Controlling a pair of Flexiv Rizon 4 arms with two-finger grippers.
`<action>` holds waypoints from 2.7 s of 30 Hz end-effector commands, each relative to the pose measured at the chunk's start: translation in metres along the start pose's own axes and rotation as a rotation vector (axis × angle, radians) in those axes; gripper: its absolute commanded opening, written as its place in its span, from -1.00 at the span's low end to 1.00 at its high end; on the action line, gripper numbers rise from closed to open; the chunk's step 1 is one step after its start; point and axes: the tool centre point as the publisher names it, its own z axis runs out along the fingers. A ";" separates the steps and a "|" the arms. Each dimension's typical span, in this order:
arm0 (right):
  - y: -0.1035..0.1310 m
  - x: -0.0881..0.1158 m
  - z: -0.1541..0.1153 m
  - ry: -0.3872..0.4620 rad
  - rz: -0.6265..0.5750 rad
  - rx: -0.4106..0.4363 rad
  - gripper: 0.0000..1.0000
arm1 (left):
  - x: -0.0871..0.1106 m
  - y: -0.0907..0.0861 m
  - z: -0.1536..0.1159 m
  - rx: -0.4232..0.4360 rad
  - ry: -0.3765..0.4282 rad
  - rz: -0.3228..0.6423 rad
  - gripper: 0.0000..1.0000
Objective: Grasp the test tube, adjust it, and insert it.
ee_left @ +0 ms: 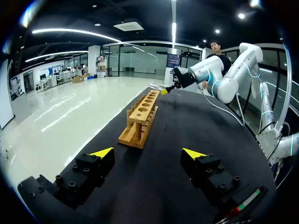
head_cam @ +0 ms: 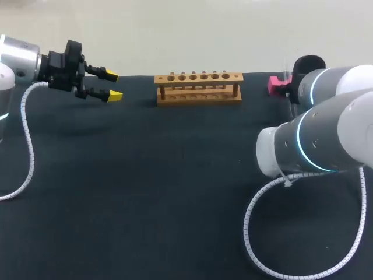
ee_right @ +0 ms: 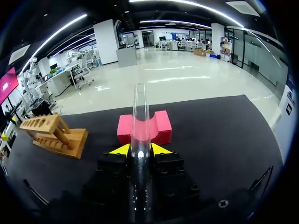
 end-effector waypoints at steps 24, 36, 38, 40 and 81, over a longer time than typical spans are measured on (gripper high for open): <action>0.025 -0.032 -0.078 0.009 0.085 0.022 -1.00 | 0.001 -0.002 0.000 -0.006 -0.004 0.003 1.00; 0.029 -0.032 -0.077 0.002 0.081 0.020 -1.00 | 0.001 -0.002 0.000 -0.006 -0.004 0.003 1.00; 0.042 -0.033 -0.076 -0.020 0.051 0.025 -1.00 | 0.001 -0.002 0.000 -0.006 -0.004 0.003 1.00; 0.042 -0.033 -0.076 -0.020 0.051 0.025 -1.00 | 0.001 -0.002 0.000 -0.006 -0.004 0.003 1.00; 0.201 0.003 -0.063 0.013 0.003 -0.072 -1.00 | 0.001 -0.002 0.000 -0.006 -0.004 0.003 1.00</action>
